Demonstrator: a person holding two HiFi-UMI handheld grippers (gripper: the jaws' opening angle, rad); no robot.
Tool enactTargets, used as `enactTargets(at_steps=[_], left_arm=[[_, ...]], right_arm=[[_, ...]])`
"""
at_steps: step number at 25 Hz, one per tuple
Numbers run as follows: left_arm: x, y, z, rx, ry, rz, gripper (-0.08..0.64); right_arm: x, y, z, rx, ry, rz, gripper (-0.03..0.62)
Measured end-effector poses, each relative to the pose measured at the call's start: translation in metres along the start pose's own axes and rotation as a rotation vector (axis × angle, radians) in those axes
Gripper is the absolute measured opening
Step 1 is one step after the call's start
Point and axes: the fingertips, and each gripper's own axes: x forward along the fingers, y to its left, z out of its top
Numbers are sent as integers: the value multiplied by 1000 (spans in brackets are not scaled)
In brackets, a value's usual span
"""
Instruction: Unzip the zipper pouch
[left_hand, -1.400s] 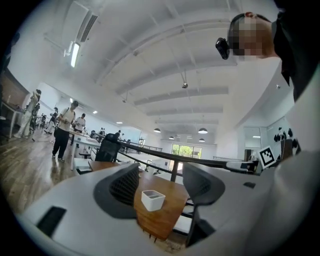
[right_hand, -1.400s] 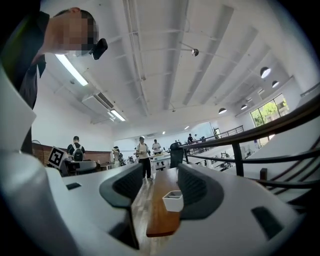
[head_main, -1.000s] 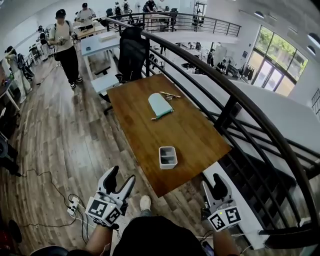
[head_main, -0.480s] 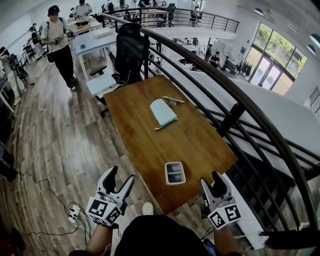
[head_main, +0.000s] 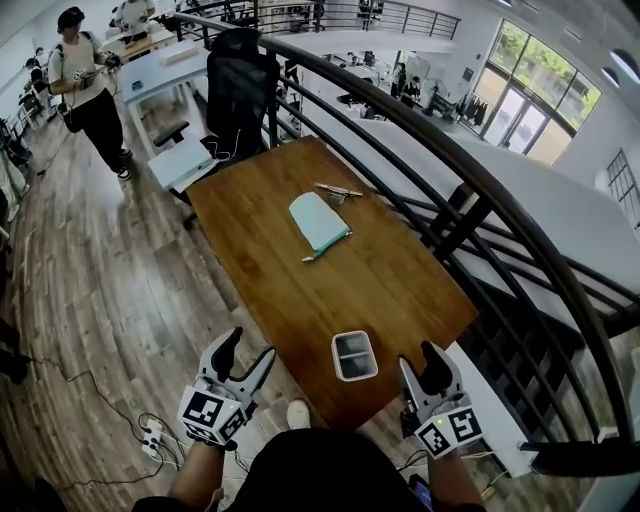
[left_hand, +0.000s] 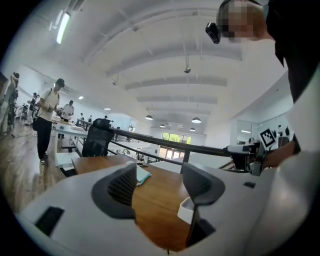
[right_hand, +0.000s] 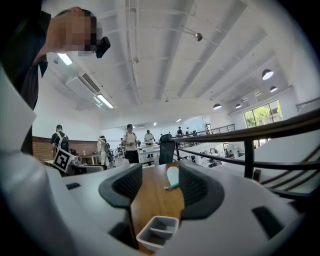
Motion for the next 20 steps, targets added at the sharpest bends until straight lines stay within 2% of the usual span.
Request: enactTargets(at_steps=[6, 9, 16, 20], left_arm=[[37, 0, -17, 24, 68, -34, 282], [57, 16, -19, 13, 96, -41, 282], [90, 30, -22, -20, 139, -20, 281], [108, 34, -33, -29, 182, 1, 281]], right_arm=[[-2, -21, -4, 19, 32, -28, 225], [24, -26, -5, 15, 63, -21, 225], [75, -38, -1, 8, 103, 44, 222], [88, -49, -9, 39, 127, 67, 219]])
